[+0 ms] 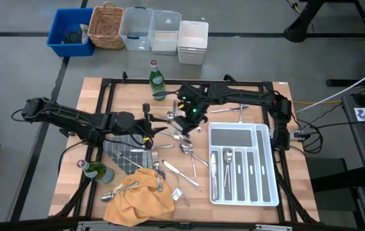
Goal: Sort silverware
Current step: Put the silver fork into the white utensil tray
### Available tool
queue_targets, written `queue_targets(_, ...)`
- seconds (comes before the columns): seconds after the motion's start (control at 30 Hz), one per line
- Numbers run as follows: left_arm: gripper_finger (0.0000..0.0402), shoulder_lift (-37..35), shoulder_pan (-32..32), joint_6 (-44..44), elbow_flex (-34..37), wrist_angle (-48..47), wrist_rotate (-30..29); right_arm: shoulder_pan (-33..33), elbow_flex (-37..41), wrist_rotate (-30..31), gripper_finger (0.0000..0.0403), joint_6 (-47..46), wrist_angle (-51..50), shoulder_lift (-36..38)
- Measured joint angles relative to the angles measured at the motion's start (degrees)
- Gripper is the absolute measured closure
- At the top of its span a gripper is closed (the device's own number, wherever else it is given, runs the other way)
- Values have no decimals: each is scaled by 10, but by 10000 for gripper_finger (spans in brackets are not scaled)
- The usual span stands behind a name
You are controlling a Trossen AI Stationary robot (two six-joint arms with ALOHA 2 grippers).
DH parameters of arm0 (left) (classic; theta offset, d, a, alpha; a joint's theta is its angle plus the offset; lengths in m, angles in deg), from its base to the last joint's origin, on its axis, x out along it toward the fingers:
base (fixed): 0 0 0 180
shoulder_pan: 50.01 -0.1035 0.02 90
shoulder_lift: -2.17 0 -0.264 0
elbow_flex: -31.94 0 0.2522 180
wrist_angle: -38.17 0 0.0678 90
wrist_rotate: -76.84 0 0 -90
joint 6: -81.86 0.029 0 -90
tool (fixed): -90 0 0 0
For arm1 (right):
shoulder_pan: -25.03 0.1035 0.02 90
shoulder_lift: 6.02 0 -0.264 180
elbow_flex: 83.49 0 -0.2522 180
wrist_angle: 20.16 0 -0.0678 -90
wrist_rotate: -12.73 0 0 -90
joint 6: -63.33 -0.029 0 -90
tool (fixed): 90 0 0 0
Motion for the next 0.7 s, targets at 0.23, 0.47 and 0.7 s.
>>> queue_targets(0.23, 288, 0, -1, -25, 0, -8, -19, 9, 0, 117, 401, 12, -158, 79)
queue_targets(0.47, 288, 0, -2, -53, 0, -35, -20, 92, 0, 297, 402, -115, -319, 190)
queue_targets(0.7, 288, 0, -2, -91, 0, -48, -20, 273, 61, 460, 402, -396, -325, 264)
